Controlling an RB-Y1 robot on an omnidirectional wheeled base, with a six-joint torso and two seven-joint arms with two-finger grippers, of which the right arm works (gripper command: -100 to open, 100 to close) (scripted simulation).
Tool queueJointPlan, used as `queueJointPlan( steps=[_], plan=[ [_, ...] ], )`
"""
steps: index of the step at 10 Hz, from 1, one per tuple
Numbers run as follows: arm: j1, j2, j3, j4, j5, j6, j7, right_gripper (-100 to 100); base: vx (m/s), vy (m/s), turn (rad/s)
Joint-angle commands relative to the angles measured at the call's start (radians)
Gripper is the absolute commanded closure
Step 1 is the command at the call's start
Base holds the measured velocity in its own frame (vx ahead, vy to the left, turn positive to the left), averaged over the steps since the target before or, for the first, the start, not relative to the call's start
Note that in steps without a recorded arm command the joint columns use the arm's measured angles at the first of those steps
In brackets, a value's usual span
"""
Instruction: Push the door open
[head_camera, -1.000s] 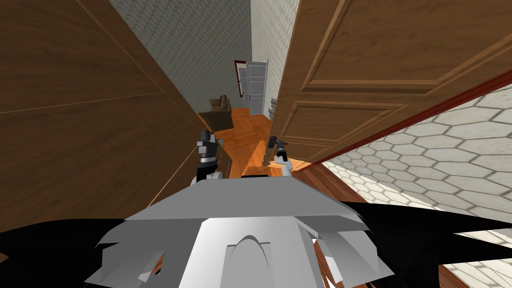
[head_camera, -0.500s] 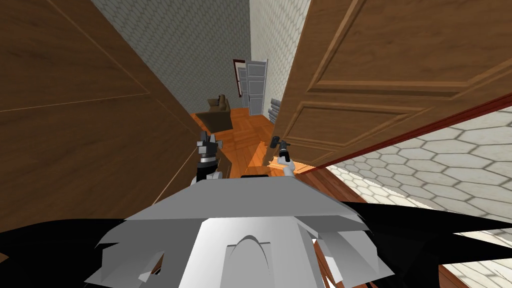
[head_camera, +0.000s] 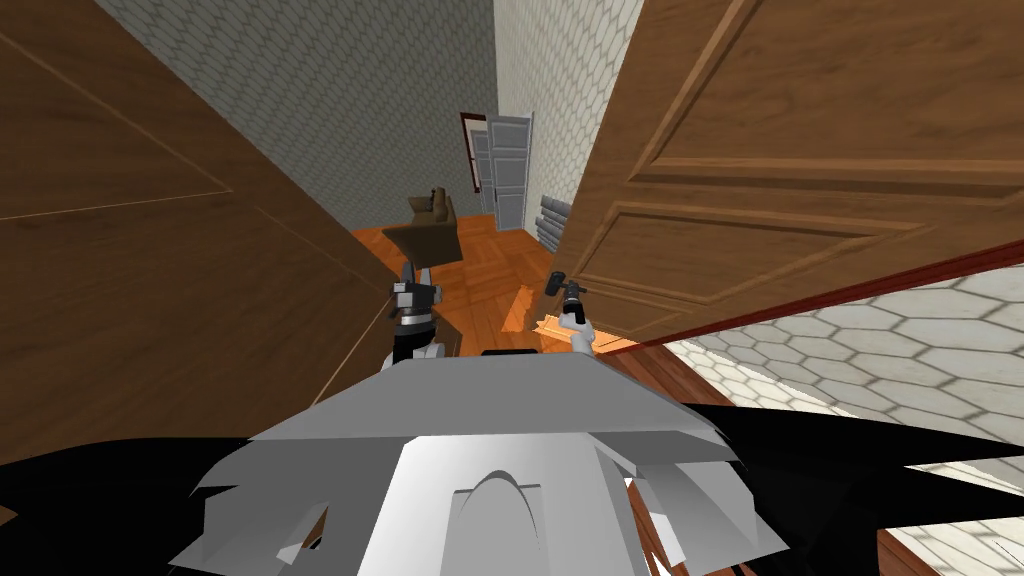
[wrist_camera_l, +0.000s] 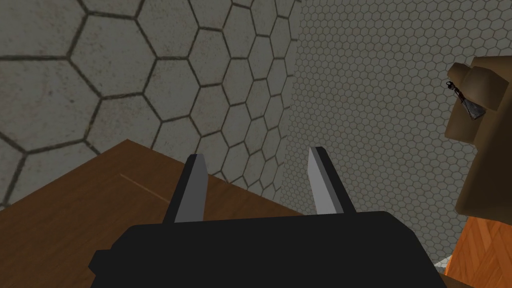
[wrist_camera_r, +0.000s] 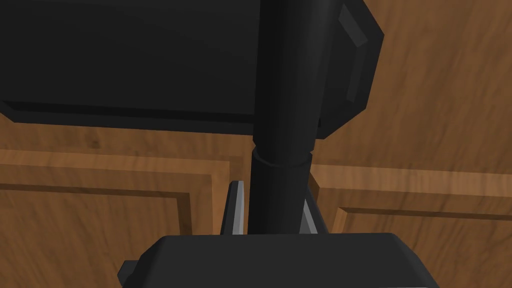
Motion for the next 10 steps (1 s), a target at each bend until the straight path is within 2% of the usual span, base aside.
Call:
queueJointPlan(
  steps=[1, 3, 6, 10],
  plan=[
    [-0.007, -0.020, -0.028, 0.004, -0.004, -0.013, 0.002, 100, 0.173, 0.053, -0.063],
    [-0.007, -0.022, -0.040, 0.003, -0.006, -0.013, 0.004, 100, 0.120, 0.043, -0.047],
    [-0.006, -0.023, -0.086, 0.002, -0.013, -0.013, 0.012, 100, 0.185, 0.060, -0.076],
    [-0.004, -0.013, -0.136, 0.000, -0.021, -0.013, 0.021, 100, 0.201, 0.058, -0.077]
  ],
)
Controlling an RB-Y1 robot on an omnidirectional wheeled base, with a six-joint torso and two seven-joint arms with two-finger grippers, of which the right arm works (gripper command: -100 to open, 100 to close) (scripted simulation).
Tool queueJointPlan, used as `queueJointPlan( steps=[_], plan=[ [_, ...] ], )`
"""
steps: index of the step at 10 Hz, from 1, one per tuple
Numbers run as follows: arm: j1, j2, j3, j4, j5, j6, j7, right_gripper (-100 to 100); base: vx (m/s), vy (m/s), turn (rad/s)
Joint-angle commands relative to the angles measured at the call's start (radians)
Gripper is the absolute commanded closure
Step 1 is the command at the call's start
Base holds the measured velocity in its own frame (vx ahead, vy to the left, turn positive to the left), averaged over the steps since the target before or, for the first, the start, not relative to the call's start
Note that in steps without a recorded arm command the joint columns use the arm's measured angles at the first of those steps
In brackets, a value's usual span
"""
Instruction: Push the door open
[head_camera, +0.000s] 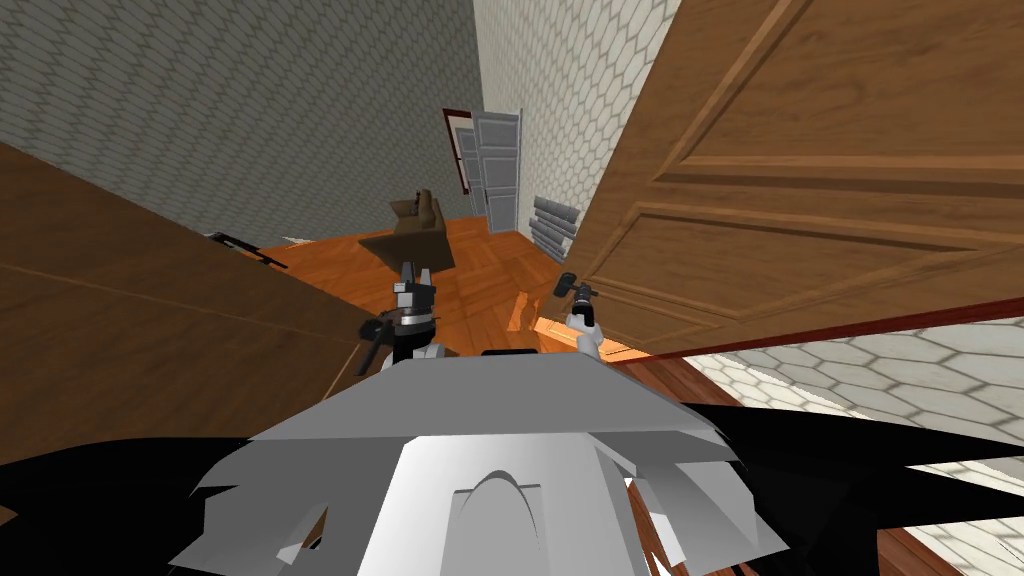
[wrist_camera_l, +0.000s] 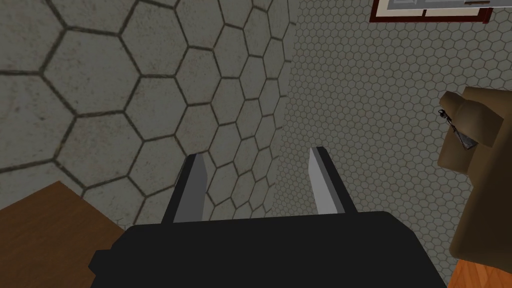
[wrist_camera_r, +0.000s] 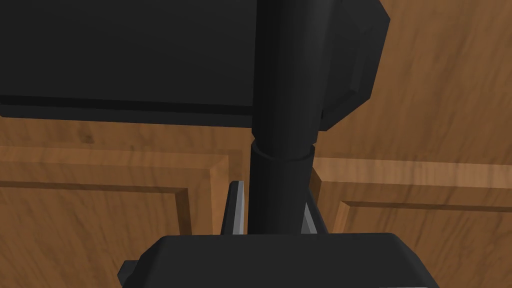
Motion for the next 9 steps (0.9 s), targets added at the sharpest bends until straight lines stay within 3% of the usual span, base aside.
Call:
queueJointPlan(
  steps=[1, 7, 8, 9],
  plan=[
    [0.001, 0.006, -0.032, -0.015, -0.003, -0.003, 0.009, 100, 0.216, 0.033, -0.087],
    [0.002, 0.042, -0.089, -0.017, -0.011, -0.003, 0.019, 100, 0.183, 0.060, -0.074],
    [0.011, 0.038, -0.088, -0.015, -0.011, -0.001, 0.017, 100, 0.066, 0.007, -0.043],
    [0.015, 0.025, -0.114, -0.023, -0.016, -0.001, 0.022, 100, 0.126, 0.005, -0.035]
  ],
)
